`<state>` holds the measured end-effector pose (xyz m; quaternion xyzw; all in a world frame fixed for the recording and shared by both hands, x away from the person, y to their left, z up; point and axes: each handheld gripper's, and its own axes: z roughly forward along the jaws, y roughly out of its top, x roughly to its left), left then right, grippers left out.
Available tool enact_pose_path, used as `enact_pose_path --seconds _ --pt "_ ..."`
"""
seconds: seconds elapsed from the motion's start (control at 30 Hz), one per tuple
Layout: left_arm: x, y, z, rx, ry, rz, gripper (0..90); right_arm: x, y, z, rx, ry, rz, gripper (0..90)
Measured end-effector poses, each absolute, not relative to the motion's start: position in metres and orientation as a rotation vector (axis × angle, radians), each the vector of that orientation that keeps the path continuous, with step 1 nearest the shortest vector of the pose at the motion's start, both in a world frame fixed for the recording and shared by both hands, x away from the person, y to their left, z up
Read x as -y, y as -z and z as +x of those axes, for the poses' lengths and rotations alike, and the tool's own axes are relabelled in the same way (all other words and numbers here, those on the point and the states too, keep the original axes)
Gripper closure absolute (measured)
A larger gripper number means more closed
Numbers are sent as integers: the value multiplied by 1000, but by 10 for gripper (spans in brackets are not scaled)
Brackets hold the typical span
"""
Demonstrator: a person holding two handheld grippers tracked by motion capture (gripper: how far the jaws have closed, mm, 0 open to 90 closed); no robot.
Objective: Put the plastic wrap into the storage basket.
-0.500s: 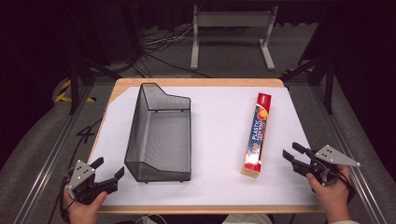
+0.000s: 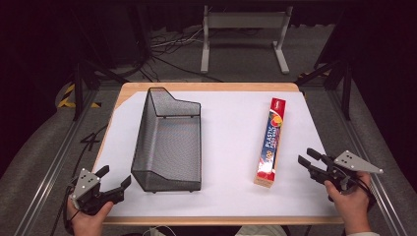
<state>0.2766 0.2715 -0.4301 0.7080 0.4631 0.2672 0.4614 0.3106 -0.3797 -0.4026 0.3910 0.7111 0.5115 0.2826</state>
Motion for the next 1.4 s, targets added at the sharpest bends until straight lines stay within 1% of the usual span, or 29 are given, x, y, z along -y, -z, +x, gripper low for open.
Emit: enact_pose_path --seconds 0.1,0.2,0.47,0.83,0.93,1.07,1.4 --pt "-272 430 277 -1140 -656 1746 170 377 398 312 -1929 -1365 1042 607" --pt "-271 431 279 -1160 -653 1732 171 372 392 315 -1955 -1352 1022 643" --pt "-272 432 280 -1169 -655 1735 171 357 378 324 -1993 -1375 987 668" --pt "-273 432 279 -1174 -657 1735 172 338 356 334 -2062 -1412 966 765" --pt "-273 432 279 -1175 -657 1735 172 329 349 337 -2101 -1400 948 810" --pt "-273 432 279 -1176 -658 1734 172 316 342 341 -2154 -1375 929 893" --pt "-274 432 279 -1181 -656 1728 172 288 328 351 -2255 -1332 901 900"
